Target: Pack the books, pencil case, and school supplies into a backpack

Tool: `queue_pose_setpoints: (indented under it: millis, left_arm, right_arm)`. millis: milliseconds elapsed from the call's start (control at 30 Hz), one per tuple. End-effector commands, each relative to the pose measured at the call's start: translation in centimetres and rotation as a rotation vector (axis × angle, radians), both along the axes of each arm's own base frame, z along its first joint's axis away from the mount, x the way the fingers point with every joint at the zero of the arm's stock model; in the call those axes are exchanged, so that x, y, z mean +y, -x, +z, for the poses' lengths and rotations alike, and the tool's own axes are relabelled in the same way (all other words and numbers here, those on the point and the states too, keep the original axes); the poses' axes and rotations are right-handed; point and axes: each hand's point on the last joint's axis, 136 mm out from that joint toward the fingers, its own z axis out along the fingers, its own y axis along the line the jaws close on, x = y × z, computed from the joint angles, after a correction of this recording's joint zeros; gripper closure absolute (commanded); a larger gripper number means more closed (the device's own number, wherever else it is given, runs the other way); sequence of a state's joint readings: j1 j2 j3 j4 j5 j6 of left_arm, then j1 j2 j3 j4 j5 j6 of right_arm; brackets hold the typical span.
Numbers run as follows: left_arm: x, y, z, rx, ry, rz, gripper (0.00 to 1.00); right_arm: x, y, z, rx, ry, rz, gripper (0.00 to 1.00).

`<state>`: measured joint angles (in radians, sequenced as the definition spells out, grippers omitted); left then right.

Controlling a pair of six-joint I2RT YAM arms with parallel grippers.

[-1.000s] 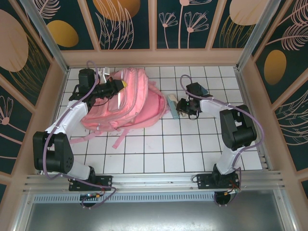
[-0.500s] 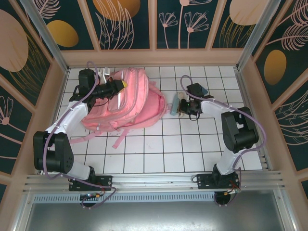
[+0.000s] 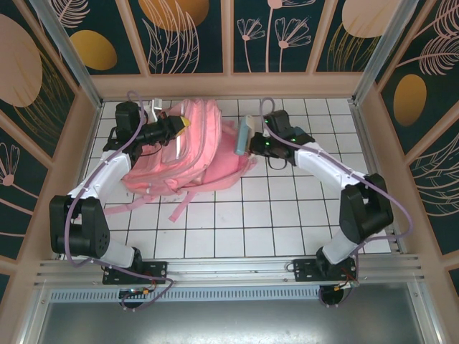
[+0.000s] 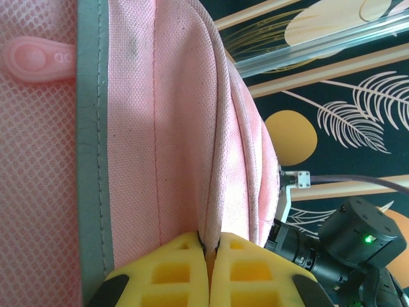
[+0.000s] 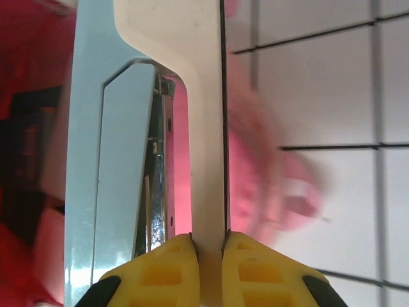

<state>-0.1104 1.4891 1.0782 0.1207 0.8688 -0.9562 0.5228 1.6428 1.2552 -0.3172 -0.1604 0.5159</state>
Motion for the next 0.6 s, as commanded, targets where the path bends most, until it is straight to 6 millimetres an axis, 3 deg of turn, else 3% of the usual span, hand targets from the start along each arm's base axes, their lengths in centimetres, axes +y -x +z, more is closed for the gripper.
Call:
queue_pose_setpoints:
  millis: [0,167,267,400,567]
  left_arm:
    - [-1.2,1.2,4.4,-0.158,0.059,-0.091,1.0]
    - [-1.1,1.1,4.4,-0.154,0.057,-0.085,1.0]
    - [-1.1,1.1,4.3,-0.152,0.056,-0.083,1.0]
    - [-1.0,1.2,4.2,-0.149,0.049,-0.082,1.0]
    - [-1.0,1.2,4.1,-0.148,0.046,-0.082,1.0]
  right_arm:
    - [4.1,-1.1,0.2,0.004,-0.045,0.034,1.0]
    - [8.4,-1.5,-3.1,0.077,-0.067,0.082,1.0]
    - [9.9,-1.8,-5.4,0.122,-0.041,0.087,1.0]
    - [10.6,-2.2,-8.0,0.174,-0.018,0.065,1.0]
    - [11.2,-2.4,-9.6,0.203,0.0,0.052,1.0]
